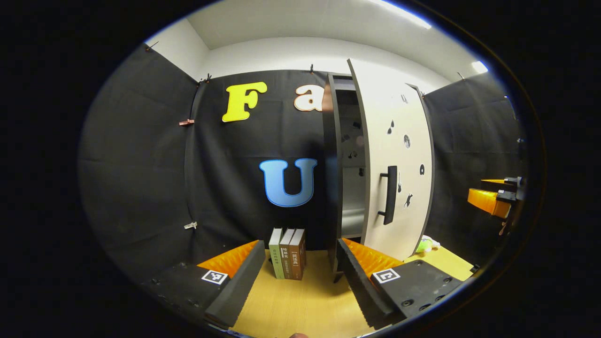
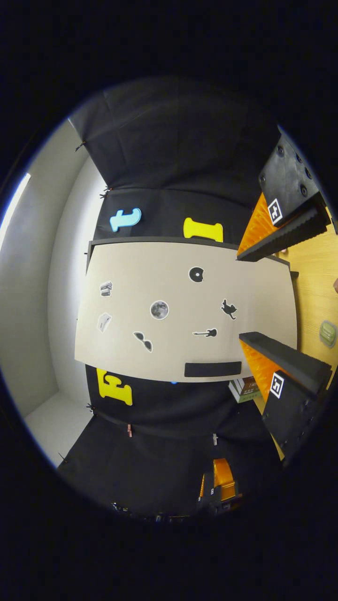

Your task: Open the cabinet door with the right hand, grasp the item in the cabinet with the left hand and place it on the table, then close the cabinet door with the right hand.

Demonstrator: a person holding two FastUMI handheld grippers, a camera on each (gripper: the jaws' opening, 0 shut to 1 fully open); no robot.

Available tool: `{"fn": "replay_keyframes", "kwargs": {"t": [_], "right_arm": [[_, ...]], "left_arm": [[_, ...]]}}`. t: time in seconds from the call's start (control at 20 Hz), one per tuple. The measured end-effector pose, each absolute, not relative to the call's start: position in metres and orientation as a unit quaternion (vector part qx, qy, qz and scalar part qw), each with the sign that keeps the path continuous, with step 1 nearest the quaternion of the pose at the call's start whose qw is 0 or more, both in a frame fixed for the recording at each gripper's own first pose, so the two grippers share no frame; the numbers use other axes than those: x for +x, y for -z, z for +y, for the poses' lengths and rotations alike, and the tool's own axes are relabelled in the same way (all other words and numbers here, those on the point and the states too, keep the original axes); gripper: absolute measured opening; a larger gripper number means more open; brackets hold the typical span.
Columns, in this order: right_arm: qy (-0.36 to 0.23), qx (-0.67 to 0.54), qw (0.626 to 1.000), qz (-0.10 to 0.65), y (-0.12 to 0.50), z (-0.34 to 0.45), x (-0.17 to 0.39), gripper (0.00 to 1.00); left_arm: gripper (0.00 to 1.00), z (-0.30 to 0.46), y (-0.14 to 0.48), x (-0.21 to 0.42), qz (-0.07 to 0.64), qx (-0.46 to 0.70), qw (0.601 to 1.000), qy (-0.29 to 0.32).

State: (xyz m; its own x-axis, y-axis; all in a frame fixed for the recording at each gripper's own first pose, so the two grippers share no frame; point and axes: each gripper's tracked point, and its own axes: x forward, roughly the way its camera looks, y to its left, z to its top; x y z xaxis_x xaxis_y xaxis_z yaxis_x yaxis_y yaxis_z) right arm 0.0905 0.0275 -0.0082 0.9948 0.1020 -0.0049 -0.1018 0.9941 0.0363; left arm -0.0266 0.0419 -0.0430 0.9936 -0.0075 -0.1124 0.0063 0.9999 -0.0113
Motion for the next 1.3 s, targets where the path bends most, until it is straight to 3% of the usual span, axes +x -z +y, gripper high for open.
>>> {"fn": "replay_keyframes", "kwargs": {"t": [1.3], "right_arm": [[-0.015,0.021,1.000,-0.008,0.000,-0.010,0.068,0.98]], "left_arm": [[0.96,0.023,0.034,-0.040,0.053,0.007,0.998,0.010]]}}
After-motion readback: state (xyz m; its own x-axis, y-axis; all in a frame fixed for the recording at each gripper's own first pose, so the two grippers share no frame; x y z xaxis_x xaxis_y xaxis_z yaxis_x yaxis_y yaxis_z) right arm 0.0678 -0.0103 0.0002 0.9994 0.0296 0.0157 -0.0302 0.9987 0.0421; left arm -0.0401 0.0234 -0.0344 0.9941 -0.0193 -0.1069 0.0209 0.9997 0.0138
